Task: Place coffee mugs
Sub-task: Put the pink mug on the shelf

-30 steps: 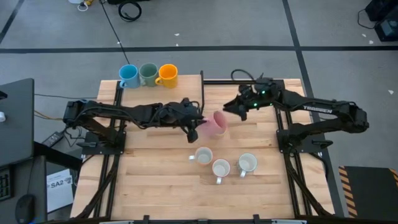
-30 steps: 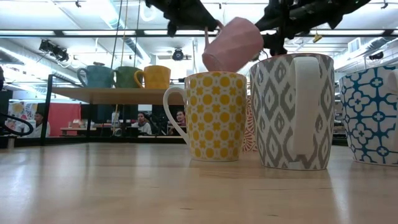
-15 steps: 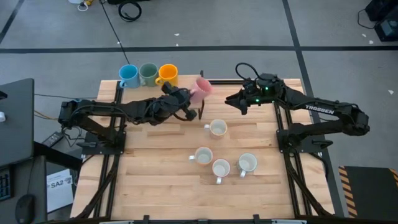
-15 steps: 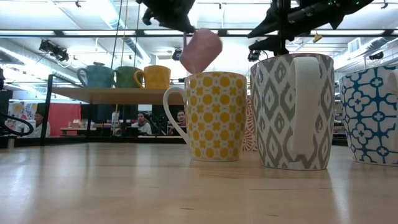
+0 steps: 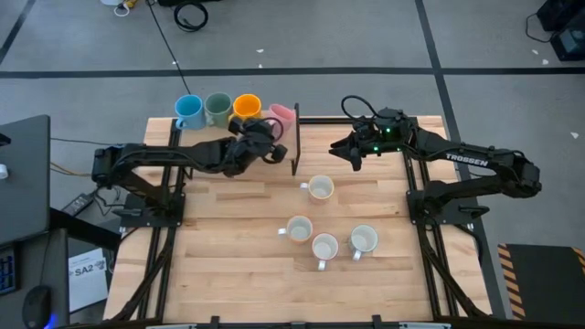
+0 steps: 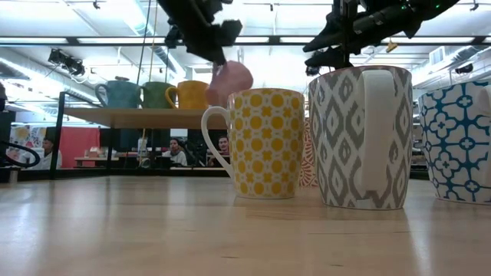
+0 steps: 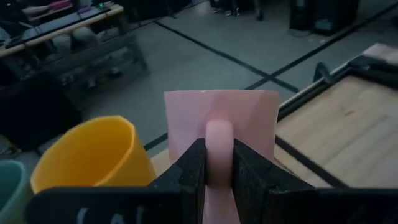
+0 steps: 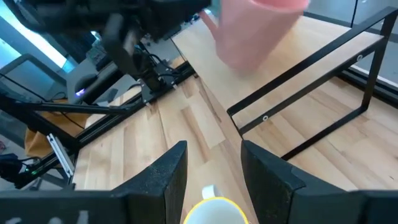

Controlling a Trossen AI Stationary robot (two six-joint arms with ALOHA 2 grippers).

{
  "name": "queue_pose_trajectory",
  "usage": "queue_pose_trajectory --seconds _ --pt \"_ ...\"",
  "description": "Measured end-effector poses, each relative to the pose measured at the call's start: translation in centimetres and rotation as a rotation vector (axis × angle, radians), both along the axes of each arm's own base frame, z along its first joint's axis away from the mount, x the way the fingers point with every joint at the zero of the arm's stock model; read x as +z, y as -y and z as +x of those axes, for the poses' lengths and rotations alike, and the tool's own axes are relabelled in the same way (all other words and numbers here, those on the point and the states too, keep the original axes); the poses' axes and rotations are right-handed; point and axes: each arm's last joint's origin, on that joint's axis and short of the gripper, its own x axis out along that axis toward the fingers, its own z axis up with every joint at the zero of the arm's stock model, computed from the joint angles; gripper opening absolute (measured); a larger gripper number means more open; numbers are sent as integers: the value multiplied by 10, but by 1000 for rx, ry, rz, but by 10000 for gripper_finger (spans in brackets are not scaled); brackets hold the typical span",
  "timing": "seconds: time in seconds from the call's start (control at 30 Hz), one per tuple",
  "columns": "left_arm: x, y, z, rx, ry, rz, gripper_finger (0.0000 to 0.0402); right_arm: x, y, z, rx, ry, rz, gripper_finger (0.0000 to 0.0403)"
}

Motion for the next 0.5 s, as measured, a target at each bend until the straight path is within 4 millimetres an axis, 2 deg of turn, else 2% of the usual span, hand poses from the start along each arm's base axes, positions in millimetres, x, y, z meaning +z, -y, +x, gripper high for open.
queue_pose_trajectory --seconds 0.13,0.5 --pt "-12 -1 7 53 -38 25 61 0 0 0 0 0 0 156" --pt "-16 -4 20 90 55 43 62 0 0 0 -1 0 -1 156"
